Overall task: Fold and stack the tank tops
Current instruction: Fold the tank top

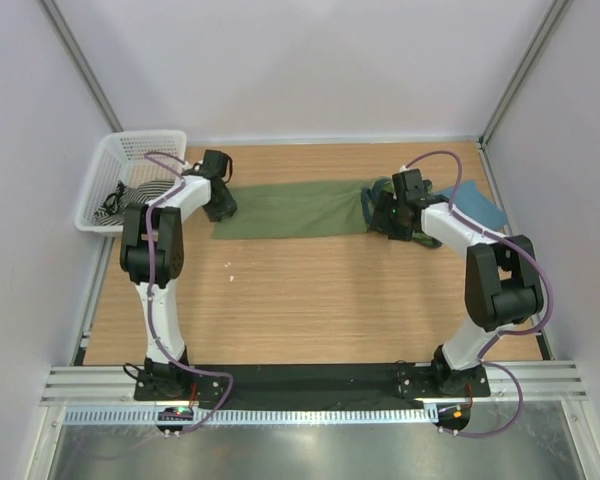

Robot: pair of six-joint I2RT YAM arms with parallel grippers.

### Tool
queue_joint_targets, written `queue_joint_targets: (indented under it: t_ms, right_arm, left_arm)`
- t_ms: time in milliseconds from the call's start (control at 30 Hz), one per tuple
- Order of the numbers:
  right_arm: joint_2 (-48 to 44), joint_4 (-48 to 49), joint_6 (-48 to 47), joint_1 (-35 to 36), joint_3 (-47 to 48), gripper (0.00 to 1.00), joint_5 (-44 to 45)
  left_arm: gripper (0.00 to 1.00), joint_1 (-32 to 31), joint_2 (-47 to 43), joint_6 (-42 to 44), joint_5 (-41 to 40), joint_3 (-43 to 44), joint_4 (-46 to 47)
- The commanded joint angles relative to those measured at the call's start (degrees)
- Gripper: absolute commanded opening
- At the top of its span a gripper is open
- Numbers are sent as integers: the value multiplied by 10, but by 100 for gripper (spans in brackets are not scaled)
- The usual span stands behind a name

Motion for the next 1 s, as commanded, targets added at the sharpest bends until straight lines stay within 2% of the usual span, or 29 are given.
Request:
queue_joint_targets:
  t_ms: [0,67,100,200,233,333,533,733,967]
  right_arm:
    - [19,40,17,-4,14,66,4]
    - [28,41,18,-5,26,66,4]
    - [39,39,20,-5,30,66,10]
    - [61,39,23,-7,45,61,14]
    - [65,39,24,-8,50,56,14]
    - [91,40,25,-10,59,51,44]
    - [146,49,33,-29,89,50,43]
    - [203,42,37,-30,156,56,25]
    - [284,48,53,-30,258,60,-32]
  left_arm:
    - [27,1,19,9,-2,10,-8]
    - [7,0,21,10,5,8,-8]
    - [0,0,18,9,6,5,-8]
    - [0,-11,-18,4,-7,-37,1]
    - [0,-20,-32,2,-11,-77,15]
    - [0,-35,-101,-10,-20,-148,43]
    - [0,-86,-282,-60,25,-375,107]
    - [0,-146,-394,-92,35,-455,89]
    - [0,-276,-444,-163,7,-495,58]
